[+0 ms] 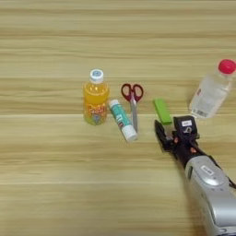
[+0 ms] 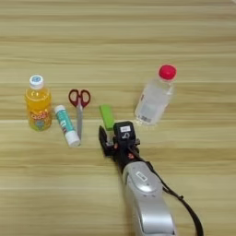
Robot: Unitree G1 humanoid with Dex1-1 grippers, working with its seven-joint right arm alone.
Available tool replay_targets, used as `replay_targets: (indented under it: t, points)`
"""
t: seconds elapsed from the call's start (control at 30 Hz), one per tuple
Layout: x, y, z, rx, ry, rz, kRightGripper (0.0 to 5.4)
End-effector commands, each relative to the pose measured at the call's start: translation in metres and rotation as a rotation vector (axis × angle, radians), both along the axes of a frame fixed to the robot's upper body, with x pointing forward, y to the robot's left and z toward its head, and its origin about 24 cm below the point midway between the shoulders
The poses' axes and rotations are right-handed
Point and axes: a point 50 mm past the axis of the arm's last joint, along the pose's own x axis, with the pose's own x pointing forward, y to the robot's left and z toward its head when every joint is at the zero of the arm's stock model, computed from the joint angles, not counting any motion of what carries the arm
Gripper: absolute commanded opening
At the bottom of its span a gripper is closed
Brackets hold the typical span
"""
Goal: Move the objects on the table
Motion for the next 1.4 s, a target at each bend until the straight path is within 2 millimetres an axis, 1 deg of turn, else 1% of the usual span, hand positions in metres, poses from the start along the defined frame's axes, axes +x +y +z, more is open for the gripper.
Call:
replay_targets:
  t: [0.03, 0.23, 0.37, 0.57, 0.97, 1.4]
  points:
    - [0.009, 0.001, 0.027, -0.053, -0.160, 0.017, 3.56]
    - [0.007, 0.005, 0.032, -0.127, -0.218, 0.051, 4.23]
    - [0.005, 0.008, 0.032, -0.138, -0.232, 0.069, 4.79]
    - [0.003, 0.012, 0.031, -0.140, -0.231, 0.096, 5.37]
    - [-0.003, 0.023, 0.027, -0.176, -0.229, 0.168, 5.37]
    - [-0.007, 0.032, 0.028, -0.160, -0.242, 0.234, 5.37]
